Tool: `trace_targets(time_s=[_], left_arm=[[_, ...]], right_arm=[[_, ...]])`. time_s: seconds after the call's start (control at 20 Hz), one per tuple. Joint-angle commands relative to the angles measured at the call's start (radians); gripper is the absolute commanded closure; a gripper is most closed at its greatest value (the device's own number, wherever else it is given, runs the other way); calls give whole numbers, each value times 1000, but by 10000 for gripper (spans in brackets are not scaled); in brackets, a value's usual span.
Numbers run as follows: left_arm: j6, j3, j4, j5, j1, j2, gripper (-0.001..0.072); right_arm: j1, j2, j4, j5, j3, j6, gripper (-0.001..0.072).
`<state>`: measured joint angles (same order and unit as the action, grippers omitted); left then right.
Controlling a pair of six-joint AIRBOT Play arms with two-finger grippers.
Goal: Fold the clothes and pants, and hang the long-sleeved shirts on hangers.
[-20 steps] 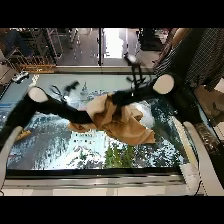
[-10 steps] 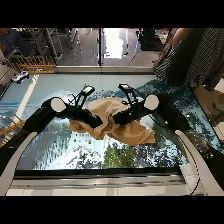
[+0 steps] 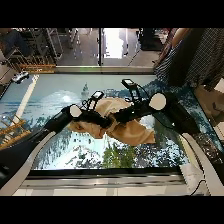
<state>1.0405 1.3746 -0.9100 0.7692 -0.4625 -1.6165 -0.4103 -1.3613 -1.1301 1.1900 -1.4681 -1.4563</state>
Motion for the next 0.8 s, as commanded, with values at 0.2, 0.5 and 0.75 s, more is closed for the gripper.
trace_targets(time_s=[0.2,0.5,0.75], left_arm=[[153,7,-14,-229,55,-14,695],[74,199,47,-102,161,188,694],[82,219,56,-91,161,164,694]], right_arm=[[-1,50,-45,111,-15,-4,686],[-1,58,-219,-37,-15,-150,686],[-2,35,-154,-136,-15,-219,686]])
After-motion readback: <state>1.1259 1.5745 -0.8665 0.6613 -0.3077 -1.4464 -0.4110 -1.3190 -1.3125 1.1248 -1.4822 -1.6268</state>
